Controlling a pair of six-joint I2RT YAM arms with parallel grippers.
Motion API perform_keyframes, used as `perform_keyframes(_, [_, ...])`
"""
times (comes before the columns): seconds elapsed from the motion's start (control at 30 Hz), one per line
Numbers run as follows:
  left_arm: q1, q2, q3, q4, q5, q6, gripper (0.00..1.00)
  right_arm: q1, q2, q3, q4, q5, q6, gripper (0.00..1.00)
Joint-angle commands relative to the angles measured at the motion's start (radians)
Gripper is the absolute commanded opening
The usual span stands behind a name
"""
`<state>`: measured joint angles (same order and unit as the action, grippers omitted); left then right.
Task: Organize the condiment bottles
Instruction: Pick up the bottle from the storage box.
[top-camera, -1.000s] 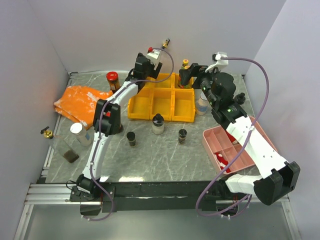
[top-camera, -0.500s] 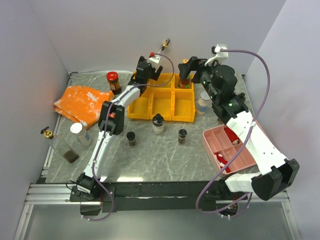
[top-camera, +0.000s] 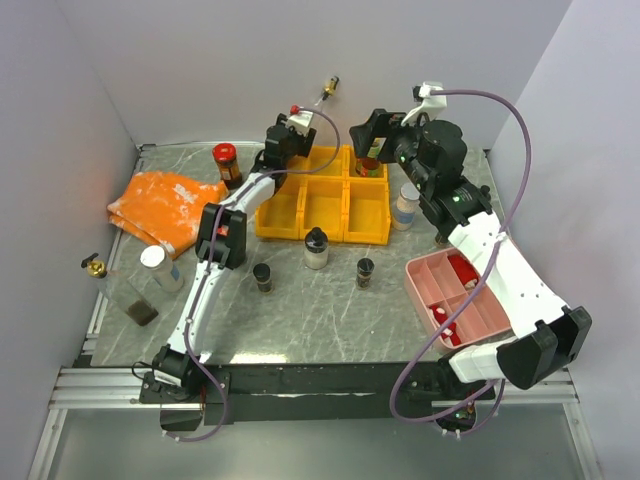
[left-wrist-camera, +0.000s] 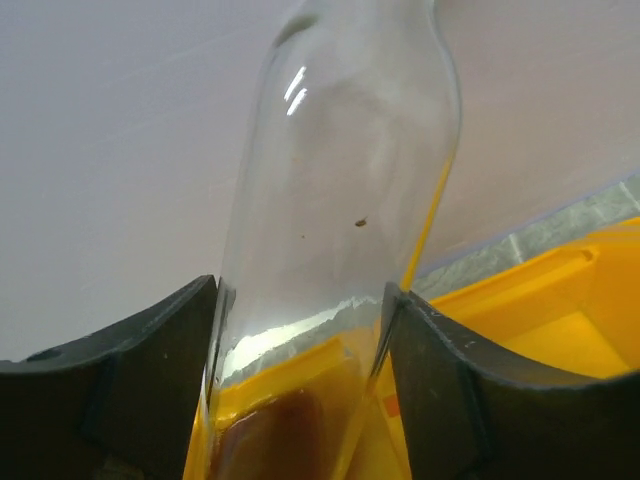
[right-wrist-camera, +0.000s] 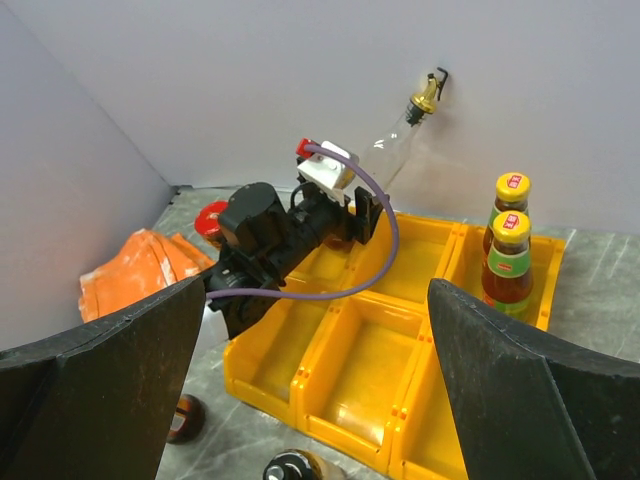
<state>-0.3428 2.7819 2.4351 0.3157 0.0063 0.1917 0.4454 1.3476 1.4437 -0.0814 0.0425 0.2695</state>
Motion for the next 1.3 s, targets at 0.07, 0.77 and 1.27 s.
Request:
perform_keyframes(0.07, [0.004,-0.016,-0.017,0.17,0.041,-0.037,0.46,0.004,0.019,0.049,0.017,-0.009,-0.019,1.0])
perform_keyframes(0.77, [-0.032,-0.43,-0.399,0.483,0.095,-0.08,0.01,-0.042,0.051,-0.006,0.189,-0.068,0.013,1.0])
perform_keyframes(1.27, [-0.028,-0.717,-0.74,0.631,0.182,-0.084,0.01,-0.183,0.525,0.599,0.065,-0.561,0.12,0.89])
